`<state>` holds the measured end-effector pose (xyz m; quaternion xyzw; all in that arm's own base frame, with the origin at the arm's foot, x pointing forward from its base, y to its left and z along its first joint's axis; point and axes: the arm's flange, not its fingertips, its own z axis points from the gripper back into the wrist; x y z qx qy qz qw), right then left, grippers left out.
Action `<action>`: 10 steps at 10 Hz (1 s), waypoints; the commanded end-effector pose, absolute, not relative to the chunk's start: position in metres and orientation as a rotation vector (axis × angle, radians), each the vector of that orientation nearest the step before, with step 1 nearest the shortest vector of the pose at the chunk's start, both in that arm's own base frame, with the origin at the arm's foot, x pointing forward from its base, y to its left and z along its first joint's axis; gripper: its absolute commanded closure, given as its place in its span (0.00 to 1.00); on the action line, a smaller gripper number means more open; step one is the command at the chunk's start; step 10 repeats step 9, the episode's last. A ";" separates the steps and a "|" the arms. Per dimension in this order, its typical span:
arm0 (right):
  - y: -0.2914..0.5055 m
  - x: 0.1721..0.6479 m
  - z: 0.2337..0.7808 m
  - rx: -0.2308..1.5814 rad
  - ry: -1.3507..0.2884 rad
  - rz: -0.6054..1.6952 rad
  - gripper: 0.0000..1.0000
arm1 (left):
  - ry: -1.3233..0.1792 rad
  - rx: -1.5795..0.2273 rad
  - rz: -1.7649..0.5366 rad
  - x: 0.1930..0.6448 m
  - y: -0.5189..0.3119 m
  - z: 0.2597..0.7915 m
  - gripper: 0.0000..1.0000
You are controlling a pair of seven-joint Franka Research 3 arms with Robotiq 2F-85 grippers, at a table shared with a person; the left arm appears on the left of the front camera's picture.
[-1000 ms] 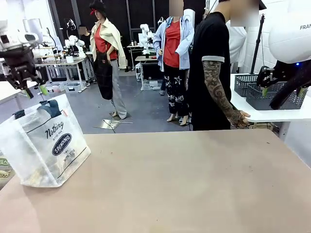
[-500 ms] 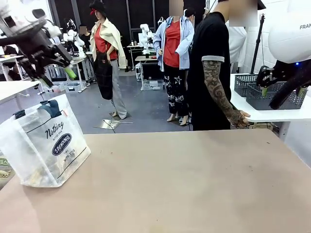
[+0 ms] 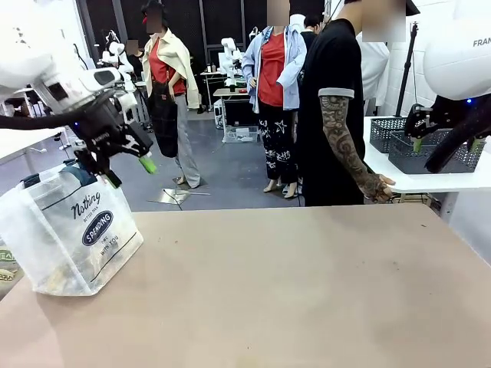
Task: Transfer purchased items from the store into the shopping bag.
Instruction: Move the Reusable shopping bag to the right side of the table.
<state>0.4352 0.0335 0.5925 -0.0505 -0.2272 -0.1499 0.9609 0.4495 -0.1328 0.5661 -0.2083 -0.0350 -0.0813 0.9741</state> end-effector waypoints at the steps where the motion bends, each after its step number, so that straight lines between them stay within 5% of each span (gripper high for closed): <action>1: 0.033 0.437 0.593 -0.109 -0.451 -0.295 0.00 | -0.050 -0.434 -0.215 0.439 -0.142 0.552 0.00; 10: 0.033 0.437 0.593 -0.109 -0.451 -0.295 0.00 | 0.005 -0.411 -0.238 0.434 -0.154 0.531 0.00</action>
